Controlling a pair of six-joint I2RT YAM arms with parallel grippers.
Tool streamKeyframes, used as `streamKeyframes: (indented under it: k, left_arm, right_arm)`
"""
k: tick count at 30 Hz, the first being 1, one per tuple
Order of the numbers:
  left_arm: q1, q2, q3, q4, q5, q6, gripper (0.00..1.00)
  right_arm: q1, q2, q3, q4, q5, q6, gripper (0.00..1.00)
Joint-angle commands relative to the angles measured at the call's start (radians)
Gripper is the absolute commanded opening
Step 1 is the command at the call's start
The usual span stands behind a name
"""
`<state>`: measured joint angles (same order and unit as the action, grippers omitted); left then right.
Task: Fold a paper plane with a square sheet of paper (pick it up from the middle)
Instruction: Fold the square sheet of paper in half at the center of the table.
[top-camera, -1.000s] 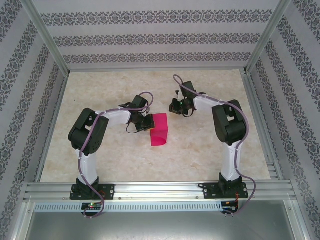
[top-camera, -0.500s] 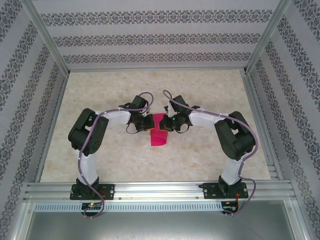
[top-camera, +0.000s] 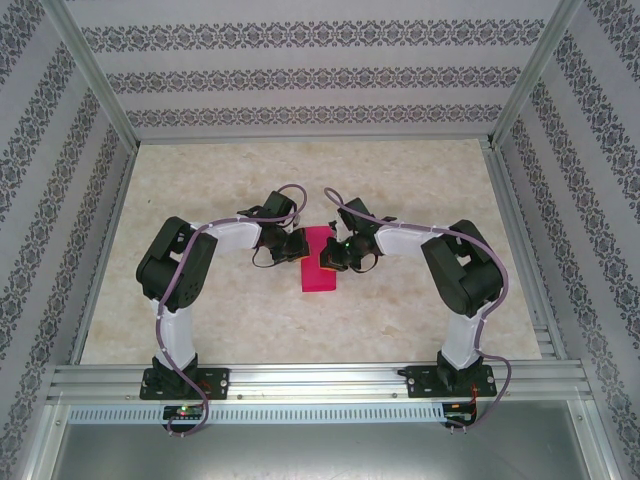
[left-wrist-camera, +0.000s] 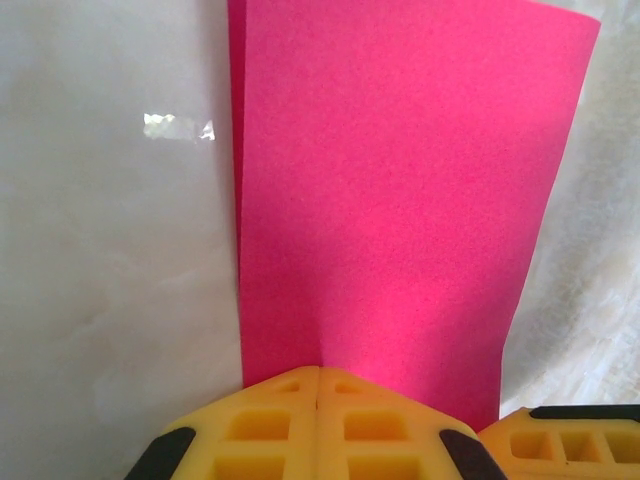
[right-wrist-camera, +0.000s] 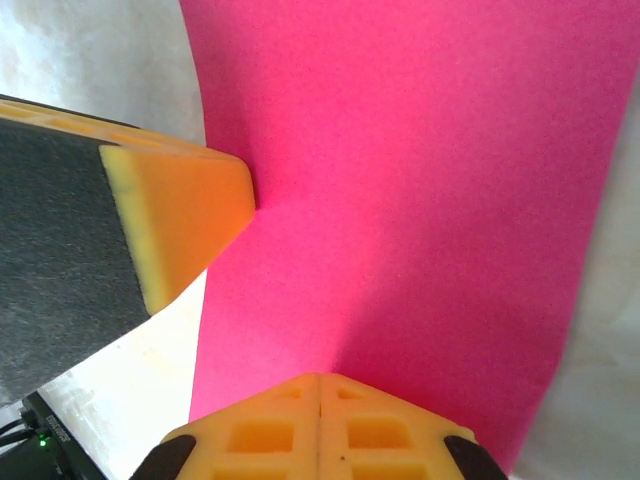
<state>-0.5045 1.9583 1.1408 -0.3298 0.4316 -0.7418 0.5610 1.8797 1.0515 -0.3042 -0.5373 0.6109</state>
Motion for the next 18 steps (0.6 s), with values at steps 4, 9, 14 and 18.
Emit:
streamKeyframes:
  k: [4,9,14,18]
  left_arm:
    - [-0.019,0.114,-0.099,-0.183,-0.157,-0.019,0.00]
    - [-0.020,0.116,-0.098,-0.183,-0.161,-0.021,0.00]
    - [-0.019,0.117,-0.097,-0.194,-0.179,-0.023,0.00]
    - [-0.019,0.114,-0.096,-0.211,-0.211,-0.019,0.00]
  right_arm:
    - [0.007,0.021,-0.018,-0.026,0.002,-0.029,0.06]
    - [0.005,0.018,-0.037,-0.044,0.017,-0.045,0.06]
    - [0.002,-0.007,-0.097,-0.050,0.038,-0.058,0.06]
    - [-0.008,-0.054,-0.174,-0.048,0.046,-0.079,0.06]
